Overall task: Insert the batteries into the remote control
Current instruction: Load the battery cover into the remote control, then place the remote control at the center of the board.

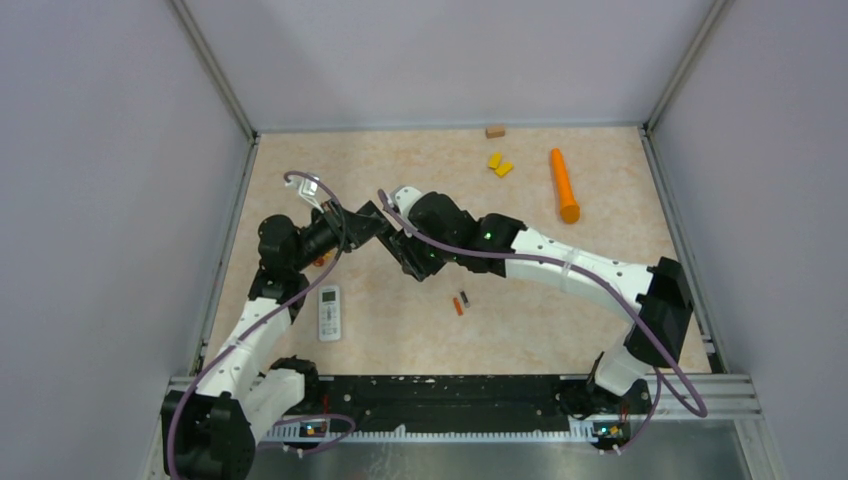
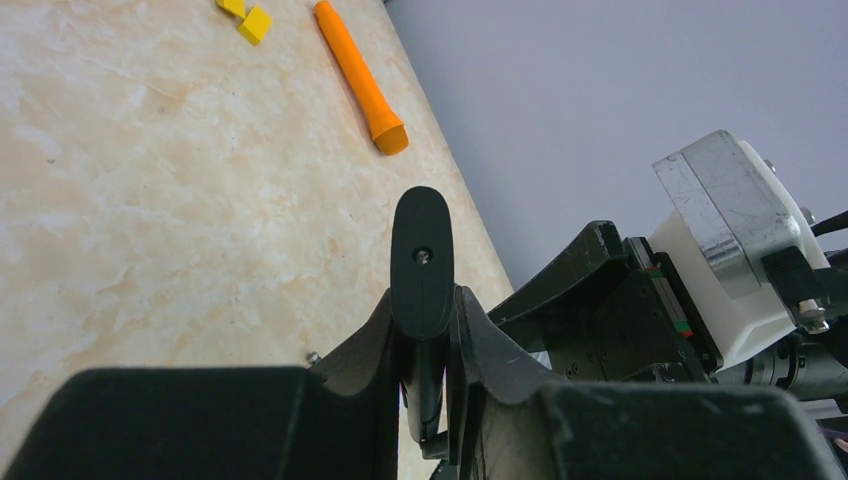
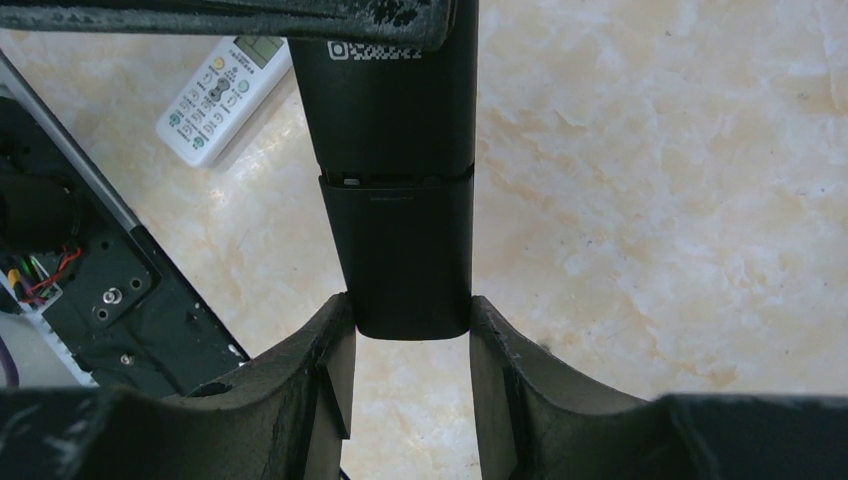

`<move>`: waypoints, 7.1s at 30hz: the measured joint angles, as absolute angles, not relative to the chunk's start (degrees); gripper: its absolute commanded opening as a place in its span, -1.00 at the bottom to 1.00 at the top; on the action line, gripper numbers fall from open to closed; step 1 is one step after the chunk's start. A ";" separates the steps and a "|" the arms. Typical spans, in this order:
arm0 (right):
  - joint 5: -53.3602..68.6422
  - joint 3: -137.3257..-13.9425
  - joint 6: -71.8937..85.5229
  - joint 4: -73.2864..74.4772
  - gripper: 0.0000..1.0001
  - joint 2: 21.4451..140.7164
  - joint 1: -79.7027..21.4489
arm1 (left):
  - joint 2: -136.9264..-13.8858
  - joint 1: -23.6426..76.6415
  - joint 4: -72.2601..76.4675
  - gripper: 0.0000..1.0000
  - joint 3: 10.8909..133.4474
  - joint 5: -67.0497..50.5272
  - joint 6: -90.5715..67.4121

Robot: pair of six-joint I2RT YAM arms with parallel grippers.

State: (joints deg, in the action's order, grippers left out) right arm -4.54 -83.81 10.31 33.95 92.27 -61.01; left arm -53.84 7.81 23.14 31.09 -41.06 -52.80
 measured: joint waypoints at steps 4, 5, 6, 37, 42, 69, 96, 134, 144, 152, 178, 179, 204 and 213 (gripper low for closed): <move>-3.88 -84.14 10.26 34.48 -0.34 92.49 -61.01 | -53.89 7.81 20.73 -1.00 32.08 -40.66 -52.80; -3.84 -84.16 10.28 34.48 -0.33 92.49 -61.01 | -53.91 7.81 20.29 -1.00 32.29 -40.69 -52.80; -3.81 -84.18 10.28 34.50 -0.33 92.49 -61.01 | -54.02 7.81 20.03 -1.00 32.51 -40.82 -52.80; -4.03 -94.30 10.63 45.63 -0.10 99.55 -61.01 | -61.08 6.57 23.51 -1.00 32.12 -45.15 -62.70; -3.99 -94.30 10.68 46.61 -0.08 99.81 -61.01 | -63.24 6.52 25.65 -1.00 30.59 -45.19 -67.55; -4.91 -94.63 10.79 42.76 0.15 100.92 -61.01 | -63.22 7.68 25.12 -1.00 30.37 -48.40 -71.88; -1.50 -75.68 21.52 23.24 0.80 82.74 -58.65 | -63.61 7.64 24.29 -1.00 30.35 -48.66 -74.70; -1.89 -50.02 62.94 -21.04 -0.39 75.66 -56.05 | -58.41 6.79 36.27 -1.00 28.86 -47.40 -93.65; 1.13 -51.11 61.45 -23.00 -0.08 76.69 -55.27 | -55.40 6.90 35.00 -1.00 28.71 -46.72 -92.12; 1.69 -48.16 55.96 -22.24 0.77 73.71 -53.34 | -53.58 7.73 29.65 -1.00 30.89 -47.09 -84.14; 26.61 -58.30 32.32 -10.41 -0.59 74.37 -52.71 | -54.15 7.73 29.10 -1.00 38.52 -65.63 -68.12; 26.96 -58.67 32.18 -10.41 -0.65 74.65 -52.73 | -54.15 7.64 29.12 -1.00 38.52 -65.63 -68.14; 17.43 -60.23 34.81 -7.31 -1.00 76.86 -52.01 | -50.85 8.16 11.18 0.97 42.61 -57.12 -55.05; -4.62 -60.86 25.71 13.19 -1.00 74.02 -44.42 | -45.43 8.14 -9.85 0.97 45.82 -32.84 -43.53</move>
